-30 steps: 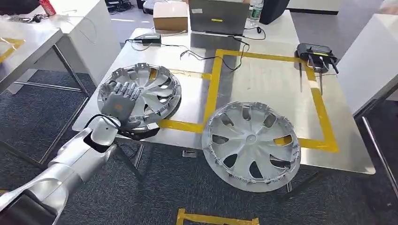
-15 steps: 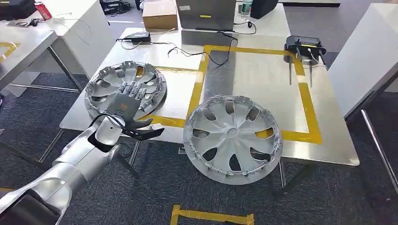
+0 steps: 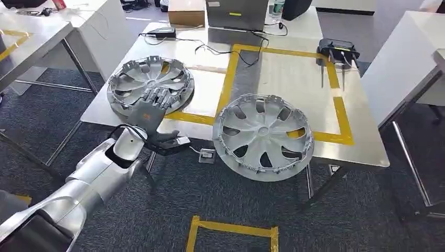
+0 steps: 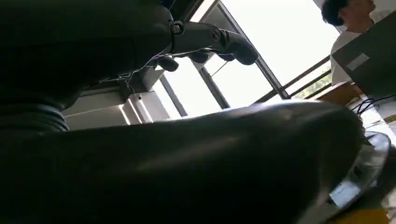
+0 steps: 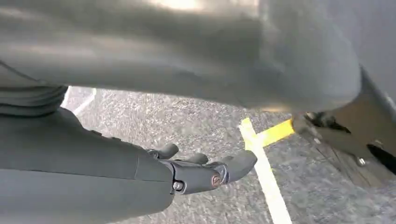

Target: Take the parts from the cabinet and place them on the table.

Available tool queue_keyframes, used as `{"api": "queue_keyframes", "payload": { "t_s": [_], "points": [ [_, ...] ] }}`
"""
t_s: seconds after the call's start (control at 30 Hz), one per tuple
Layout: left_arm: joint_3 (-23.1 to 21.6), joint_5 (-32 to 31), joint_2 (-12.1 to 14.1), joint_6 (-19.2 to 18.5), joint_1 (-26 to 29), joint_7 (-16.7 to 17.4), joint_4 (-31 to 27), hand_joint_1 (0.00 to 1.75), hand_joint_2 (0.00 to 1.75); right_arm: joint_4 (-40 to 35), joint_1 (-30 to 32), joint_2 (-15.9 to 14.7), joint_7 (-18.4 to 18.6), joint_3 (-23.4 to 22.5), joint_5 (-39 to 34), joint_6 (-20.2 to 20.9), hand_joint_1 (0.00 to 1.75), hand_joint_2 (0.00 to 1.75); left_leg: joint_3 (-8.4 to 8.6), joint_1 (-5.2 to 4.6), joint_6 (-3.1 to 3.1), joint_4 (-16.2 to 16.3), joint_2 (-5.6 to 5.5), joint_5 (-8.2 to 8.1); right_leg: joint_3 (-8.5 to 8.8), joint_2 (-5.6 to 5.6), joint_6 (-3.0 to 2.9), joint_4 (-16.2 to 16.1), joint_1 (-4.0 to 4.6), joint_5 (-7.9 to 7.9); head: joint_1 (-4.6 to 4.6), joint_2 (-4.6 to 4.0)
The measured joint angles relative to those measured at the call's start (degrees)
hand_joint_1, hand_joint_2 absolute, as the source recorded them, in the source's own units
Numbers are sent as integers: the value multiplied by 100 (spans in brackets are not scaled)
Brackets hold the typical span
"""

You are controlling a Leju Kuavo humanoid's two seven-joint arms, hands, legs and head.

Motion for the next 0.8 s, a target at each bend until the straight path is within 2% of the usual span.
{"api": "queue_keyframes", "payload": {
  "t_s": [0.03,0.07,0.1,0.13,0.17,0.23,0.27,0.3,0.33,0.37,0.4,0.43,0.47,0.5,0.53,0.57,0.6,0.63,0.67,0.7,0.77,0.8],
  "points": [
    [0,0,2,-2,7,0,2,0,0,0,1,-13,-2,0,0,0,0,0,-96,8,-18,17,2,60,226,-3,11,-211,-6,174,0,0],
    [0,0,2,-2,6,0,2,0,0,0,-2,-20,-11,0,4,0,0,0,-184,20,-44,40,2,112,535,-7,19,-580,-12,315,0,0],
    [0,0,2,0,2,2,-2,0,0,-2,-13,-26,-17,0,11,0,0,0,-251,24,-71,74,1,158,911,-18,24,-1044,-19,344,2,0],
    [0,0,0,11,1,2,-11,0,0,-2,-38,-30,-19,0,17,0,0,0,-314,12,-109,103,1,190,1280,-22,-3,-1513,-15,129,2,0],
    [4,0,11,18,-5,4,-9,0,0,-2,-49,-37,-28,0,17,0,0,0,-334,5,-147,124,6,224,1308,12,-90,-1616,25,125,-18,0],
    [4,0,2,37,-8,0,-9,0,0,-2,-58,-39,-13,0,33,0,0,0,-323,15,-222,86,12,328,1249,11,-186,-1631,48,162,-2,0],
    [4,0,0,46,-7,-2,-7,0,0,-2,-57,-39,-15,0,39,0,0,0,-330,10,-259,60,5,379,1228,5,-234,-1649,38,216,-4,0],
    [4,-2,11,48,-8,-4,0,0,0,-2,-65,-39,-24,0,39,0,0,0,-371,25,-288,91,-8,351,1193,-26,-287,-1691,-4,302,0,0],
    [4,-7,11,52,-11,-18,0,0,0,-2,-75,-46,-22,0,42,0,0,175,-469,33,-318,227,-24,77,1133,-27,-332,-1707,-1,371,-15,0],
    [4,-13,11,52,-13,-18,-2,0,0,-2,-82,-57,-28,0,39,0,0,175,-545,42,-338,540,-25,-305,1059,-30,-365,-1709,-2,446,-28,0],
    [4,-17,7,52,-14,-17,-2,0,0,-2,-83,-57,-35,0,33,0,0,175,-636,49,-362,960,-25,-648,974,-31,-367,-1708,-1,513,-28,0],
    [4,-17,0,52,-11,-20,-2,0,0,-2,-79,-59,-55,0,28,0,0,175,-709,53,-381,1376,-25,-873,890,-31,-365,-1705,-1,581,-31,0],
    [4,-18,-2,52,-6,-20,0,0,0,-2,-78,-61,-63,-2,6,0,0,175,-734,57,-394,1682,-25,-927,803,-36,-359,-1702,-1,647,-31,0],
    [4,-17,-13,52,-4,-33,-2,0,0,-2,-78,-66,-77,-9,0,0,0,175,-675,65,-399,1801,-25,-820,709,-42,-351,-1696,-1,719,-28,0],
    [4,-2,-18,53,-4,-57,-2,0,0,-2,-79,-68,-94,-20,-2,0,0,175,-519,75,-399,1706,-24,-632,618,-43,-338,-1693,-2,784,-31,0],
    [11,64,-31,52,-4,-77,-4,0,0,-2,-78,-68,-122,-39,-2,0,0,175,-250,86,-392,1418,-24,-445,532,-42,-320,-1687,-3,852,-31,0],
    [41,226,-44,22,-5,-120,-4,0,0,-2,-79,-72,-138,-48,-2,0,0,175,162,95,-375,922,-27,-384,455,-38,-292,-1678,-4,924,-28,0],
    [102,437,-50,-37,-4,-157,-20,0,0,-4,-78,-79,-140,-52,0,0,0,175,495,96,-355,464,-42,-595,428,-32,-253,-1667,-1,973,-28,0],
    [204,652,-70,-94,14,-201,-33,0,0,-4,-75,-81,-144,-55,2,0,0,175,727,58,-321,74,-53,-744,390,-25,-201,-1665,11,1017,-24,0],
    [364,873,-72,-153,63,-243,-31,0,0,-4,-78,-87,-140,-59,15,-4,0,175,610,54,-284,96,-59,-693,409,-26,-161,-1705,7,1102,-2,0],
    [658,1258,-70,-280,231,-324,-24,0,0,-4,-75,-87,-122,-74,20,0,0,175,592,1,-182,91,-53,-611,425,-20,-72,-1804,-25,1229,-9,0],
    [807,1391,-68,-288,369,-363,-13,0,0,-4,-59,-87,-118,-85,22,0,0,175,549,36,-105,38,-27,-511,399,-11,-35,-1807,-48,1235,-18,0]
  ]
}}
